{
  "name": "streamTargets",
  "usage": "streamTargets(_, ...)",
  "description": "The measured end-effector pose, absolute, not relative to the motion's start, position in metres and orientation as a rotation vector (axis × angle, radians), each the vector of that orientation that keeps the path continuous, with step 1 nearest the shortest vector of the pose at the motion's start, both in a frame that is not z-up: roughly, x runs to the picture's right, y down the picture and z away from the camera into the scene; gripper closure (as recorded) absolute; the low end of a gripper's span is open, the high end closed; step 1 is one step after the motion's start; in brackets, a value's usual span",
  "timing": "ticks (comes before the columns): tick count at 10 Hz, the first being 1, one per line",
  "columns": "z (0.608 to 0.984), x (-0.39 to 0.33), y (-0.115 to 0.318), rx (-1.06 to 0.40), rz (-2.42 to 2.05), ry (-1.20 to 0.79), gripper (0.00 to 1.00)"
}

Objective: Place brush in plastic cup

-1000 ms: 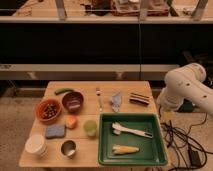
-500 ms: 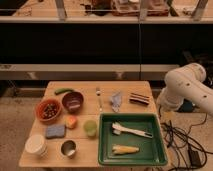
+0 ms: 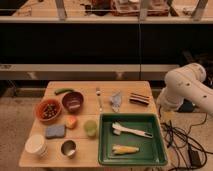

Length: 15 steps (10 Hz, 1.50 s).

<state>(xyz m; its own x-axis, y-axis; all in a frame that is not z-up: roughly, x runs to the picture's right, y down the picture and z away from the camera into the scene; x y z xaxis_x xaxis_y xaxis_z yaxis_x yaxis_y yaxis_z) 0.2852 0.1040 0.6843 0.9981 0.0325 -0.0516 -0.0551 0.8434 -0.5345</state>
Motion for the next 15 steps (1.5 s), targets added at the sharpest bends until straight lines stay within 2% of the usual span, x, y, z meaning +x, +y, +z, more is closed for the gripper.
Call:
streamTargets(9,0.686,0.28,0.11,-0.58,0.04,0.015,0.35)
streamTargets(15,0.722,0.215,0.203,-0.689,-0.012,-0.167,0.35)
